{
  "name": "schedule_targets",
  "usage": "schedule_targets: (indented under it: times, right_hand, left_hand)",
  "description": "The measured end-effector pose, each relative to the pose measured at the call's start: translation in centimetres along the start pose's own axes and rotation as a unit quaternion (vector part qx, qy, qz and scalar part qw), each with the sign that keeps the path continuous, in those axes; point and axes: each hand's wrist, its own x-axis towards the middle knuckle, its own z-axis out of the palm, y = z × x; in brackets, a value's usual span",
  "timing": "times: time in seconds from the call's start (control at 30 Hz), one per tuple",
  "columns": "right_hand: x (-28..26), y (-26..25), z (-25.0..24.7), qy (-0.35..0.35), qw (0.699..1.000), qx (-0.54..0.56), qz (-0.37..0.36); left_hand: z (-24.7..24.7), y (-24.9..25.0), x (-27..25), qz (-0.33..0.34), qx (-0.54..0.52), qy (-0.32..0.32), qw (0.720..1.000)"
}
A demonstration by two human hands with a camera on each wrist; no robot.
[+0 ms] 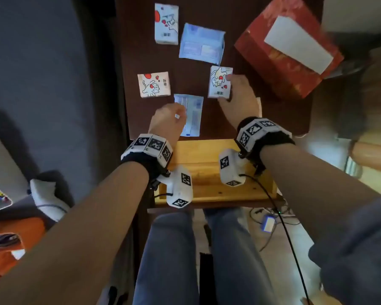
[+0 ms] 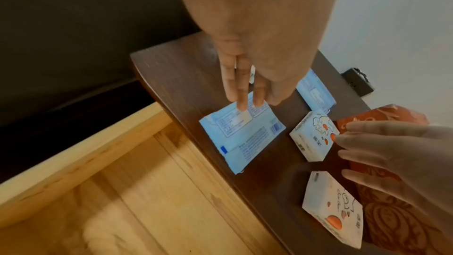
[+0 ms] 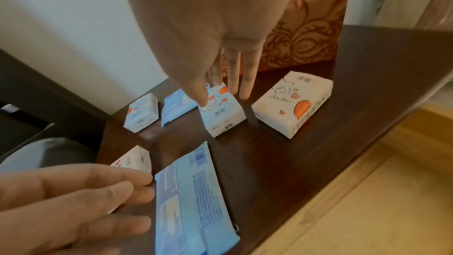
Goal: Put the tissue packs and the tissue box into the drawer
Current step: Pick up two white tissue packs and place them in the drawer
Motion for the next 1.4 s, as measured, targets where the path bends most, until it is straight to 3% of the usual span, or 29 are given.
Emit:
schedule_targets:
  times: [0.07,0.2,0.47,0.63,0.73,0.83,0.97,1.07,1.13,1.3,1.4]
  right_hand:
    - [1.7,0.7,0.5,0.026,0.999,0.005,0.023]
    - [3.6,2.0,1.9,0.016,0.997,0.043,0.06]
    - [5.4,3.5,2.6,0.04,0.985,0.166,0.02]
    - [6.4,3.7,1.6,0.0,0.974,0.219,0.065]
    - [6.7,3.0,1.0,-0.024,0.932,0.344,0.111]
    - [6.6,2.2,0.5,-0.105,0.89,0.427,0.12]
    - [6.9,1.6,0.4,-0.173,0.889,0.414,0.092]
    - [7.2,1.5,0.8,-0.155,0.916,0.366,0.045]
    - [7.4,1.5,0.9,-0.127,0.918,0.374,0.044]
    - [8.4,1.5,1.0,-0.03,0.875,0.469,0.115]
    - [8.9,1.2,1.1,-0.008,0.859,0.496,0.125]
  left_hand:
    - [0.7,-0.2,1.6,0.005,-0.022,-0.001,1.0]
    - [2.5,-0.3,3.7,0.005,-0.035,0.01,0.999]
    - [5.5,0.7,5.2,0.04,0.002,0.053,0.998]
    - [6.1,1.2,5.7,0.046,0.008,0.043,0.998]
    - [5.9,1.9,6.1,0.054,-0.023,0.053,0.997]
    - [5.4,2.2,6.7,0.094,-0.097,0.083,0.987]
    - [4.1,2.0,7.6,0.122,-0.093,0.096,0.983]
    - [3.3,2.3,8.3,0.158,-0.068,0.064,0.983]
    - [3.0,2.4,8.6,0.159,-0.071,0.066,0.983]
    - [2.3,1.8,9.7,0.142,-0.096,0.175,0.969]
    - [1.8,1.3,10.7,0.133,-0.043,0.251,0.958]
